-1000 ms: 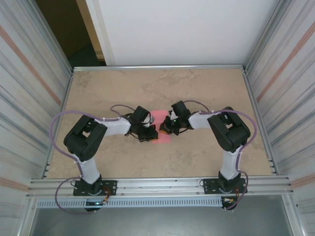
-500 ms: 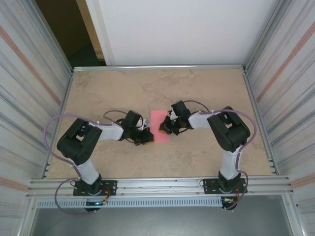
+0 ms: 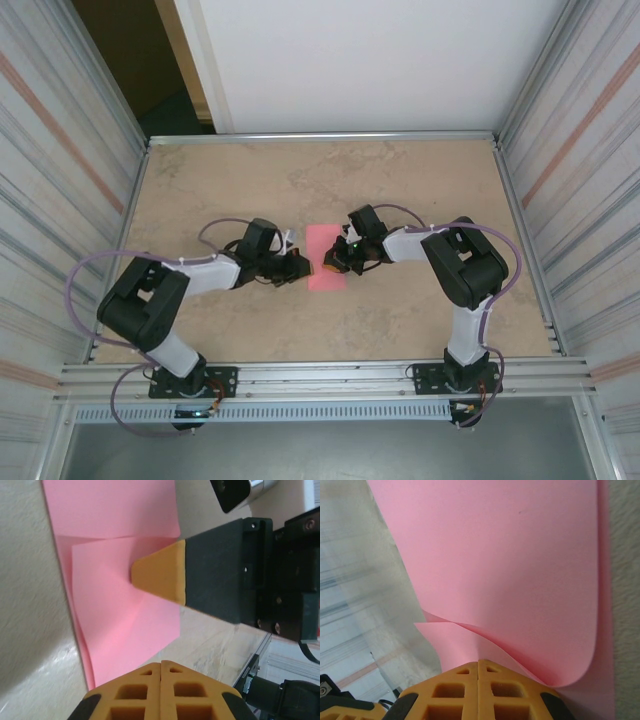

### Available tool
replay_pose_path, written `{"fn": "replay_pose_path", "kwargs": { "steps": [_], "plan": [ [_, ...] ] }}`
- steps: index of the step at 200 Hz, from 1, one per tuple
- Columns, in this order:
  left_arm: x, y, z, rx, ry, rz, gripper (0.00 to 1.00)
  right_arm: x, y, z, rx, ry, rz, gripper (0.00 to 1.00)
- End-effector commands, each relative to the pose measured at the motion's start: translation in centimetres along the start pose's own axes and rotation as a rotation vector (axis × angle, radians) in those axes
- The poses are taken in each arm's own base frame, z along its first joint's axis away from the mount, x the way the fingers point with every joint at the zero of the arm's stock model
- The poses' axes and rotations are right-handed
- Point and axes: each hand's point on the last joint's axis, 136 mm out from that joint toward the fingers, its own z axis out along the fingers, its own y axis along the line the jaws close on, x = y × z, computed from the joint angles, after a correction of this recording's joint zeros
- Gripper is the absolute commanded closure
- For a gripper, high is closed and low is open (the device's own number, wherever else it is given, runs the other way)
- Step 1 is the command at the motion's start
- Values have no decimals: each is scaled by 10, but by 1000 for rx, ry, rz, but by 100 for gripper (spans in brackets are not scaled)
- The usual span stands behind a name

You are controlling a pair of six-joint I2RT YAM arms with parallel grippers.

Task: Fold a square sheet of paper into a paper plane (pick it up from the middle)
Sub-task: Fold the triangle a second time at the center of the table.

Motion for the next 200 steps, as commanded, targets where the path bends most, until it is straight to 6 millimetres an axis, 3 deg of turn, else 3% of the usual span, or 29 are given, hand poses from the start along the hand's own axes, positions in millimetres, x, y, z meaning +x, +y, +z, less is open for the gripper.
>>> {"fn": "replay_pose_path", "kwargs": {
  "steps": [1, 57, 116, 165, 182, 200],
  "plan": [
    [-3, -2, 14, -11, 19, -15, 97, 33, -104, 12, 322, 57, 180, 100],
    [17, 29, 23, -92, 81, -93, 99, 29, -93, 12, 283, 52, 162, 100],
    [37, 68, 18, -221, 115, -148, 100, 10, -45, 5, 176, 21, 61, 100],
    [38, 72, 19, -223, 125, -160, 100, -3, 20, -13, 47, -2, -122, 99],
    [37, 69, 20, -214, 128, -156, 100, 4, 31, -14, 37, 6, -184, 99],
    [37, 67, 20, -208, 130, -152, 100, 14, 30, -8, 48, 31, -204, 99]
  ]
}}
